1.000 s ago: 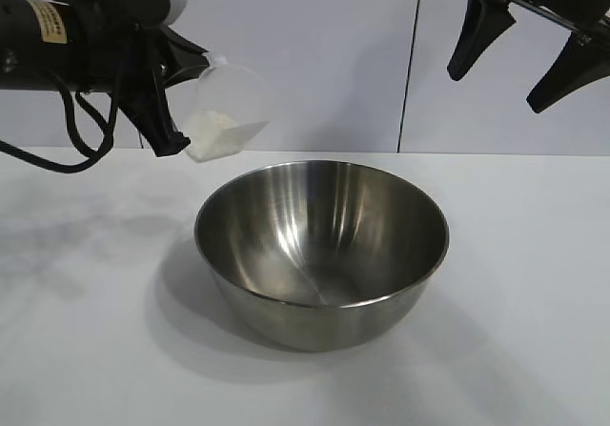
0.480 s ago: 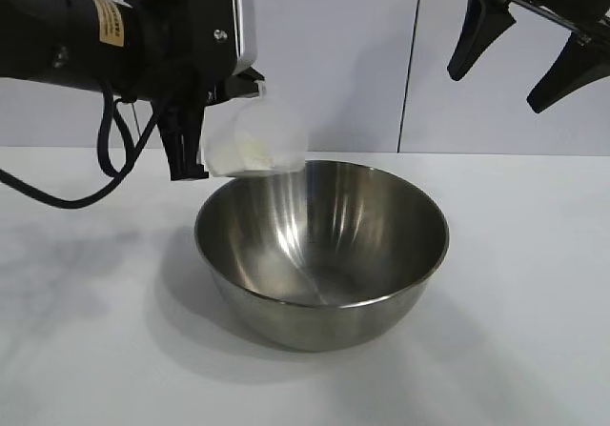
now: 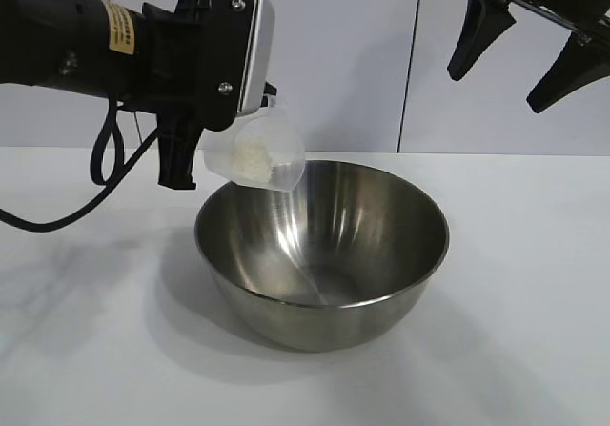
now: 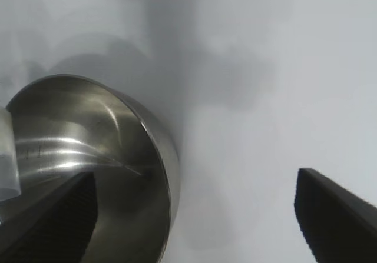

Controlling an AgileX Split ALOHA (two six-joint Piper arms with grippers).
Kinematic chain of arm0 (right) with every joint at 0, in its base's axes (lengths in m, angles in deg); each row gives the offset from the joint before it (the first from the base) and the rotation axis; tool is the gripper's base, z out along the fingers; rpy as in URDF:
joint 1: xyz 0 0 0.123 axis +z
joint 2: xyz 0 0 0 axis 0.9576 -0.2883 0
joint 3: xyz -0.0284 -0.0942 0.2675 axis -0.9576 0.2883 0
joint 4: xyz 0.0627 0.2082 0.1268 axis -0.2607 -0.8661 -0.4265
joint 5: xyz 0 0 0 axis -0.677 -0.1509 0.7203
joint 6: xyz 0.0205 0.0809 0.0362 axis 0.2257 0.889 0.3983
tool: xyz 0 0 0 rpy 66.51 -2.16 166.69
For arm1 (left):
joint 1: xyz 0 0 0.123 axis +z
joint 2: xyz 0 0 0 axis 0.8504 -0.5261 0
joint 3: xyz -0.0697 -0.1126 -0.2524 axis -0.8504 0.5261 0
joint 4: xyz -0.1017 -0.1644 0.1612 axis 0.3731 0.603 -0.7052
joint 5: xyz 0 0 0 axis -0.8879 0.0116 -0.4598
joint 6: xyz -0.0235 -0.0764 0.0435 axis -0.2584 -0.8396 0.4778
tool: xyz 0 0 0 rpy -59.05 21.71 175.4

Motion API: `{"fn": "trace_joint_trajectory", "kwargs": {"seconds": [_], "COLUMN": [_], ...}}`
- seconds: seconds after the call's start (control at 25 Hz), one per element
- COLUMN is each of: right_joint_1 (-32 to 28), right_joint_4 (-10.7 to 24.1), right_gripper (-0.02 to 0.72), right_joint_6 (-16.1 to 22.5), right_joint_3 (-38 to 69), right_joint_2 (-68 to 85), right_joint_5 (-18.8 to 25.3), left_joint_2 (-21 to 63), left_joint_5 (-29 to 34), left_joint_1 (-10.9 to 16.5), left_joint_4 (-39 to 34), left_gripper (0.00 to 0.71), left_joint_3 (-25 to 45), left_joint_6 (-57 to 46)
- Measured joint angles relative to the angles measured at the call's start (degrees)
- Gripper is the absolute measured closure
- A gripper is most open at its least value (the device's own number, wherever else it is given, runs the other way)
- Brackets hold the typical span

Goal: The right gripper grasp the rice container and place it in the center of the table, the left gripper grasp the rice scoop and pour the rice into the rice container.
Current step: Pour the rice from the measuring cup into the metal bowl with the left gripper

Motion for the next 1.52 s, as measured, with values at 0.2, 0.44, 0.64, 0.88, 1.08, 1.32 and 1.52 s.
{"fn": "trace_joint_trajectory", "kwargs": {"seconds": [0.2,0.44,0.64,0.88,1.08,1.32,1.52], "right_joint_1": [0.0,0.0,0.0,0.0,0.0,0.0,0.0], "right_joint_4": [0.0,0.0,0.0,0.0,0.0,0.0,0.0], "right_gripper": [0.073,0.073,0.073,0.073,0.073,0.073,0.073], "right_joint_6": [0.0,0.0,0.0,0.0,0.0,0.0,0.0], "right_joint_3": [0.0,0.0,0.0,0.0,0.0,0.0,0.0], "right_joint_2": [0.0,0.0,0.0,0.0,0.0,0.0,0.0], "right_joint_5": [0.0,0.0,0.1,0.1,0.1,0.4,0.4], "left_joint_2": [0.0,0.0,0.0,-0.1,-3.1,-6.2,-6.2], "left_joint_5": [0.0,0.0,0.0,-0.2,1.1,3.3,3.4], "left_joint_1": [-1.7,-1.8,-1.8,-4.0,-6.3,-6.7,-6.7], "left_joint_4": [-0.2,-0.2,-3.2,-5.7,-6.0,-6.0,-6.0], "left_gripper": [0.698,0.698,0.698,0.698,0.698,0.698,0.698], "left_joint_3": [0.0,0.0,0.0,-0.3,-4.8,-7.6,-7.6], "left_joint_6": [5.5,14.9,16.3,16.5,18.5,25.7,33.6]}}
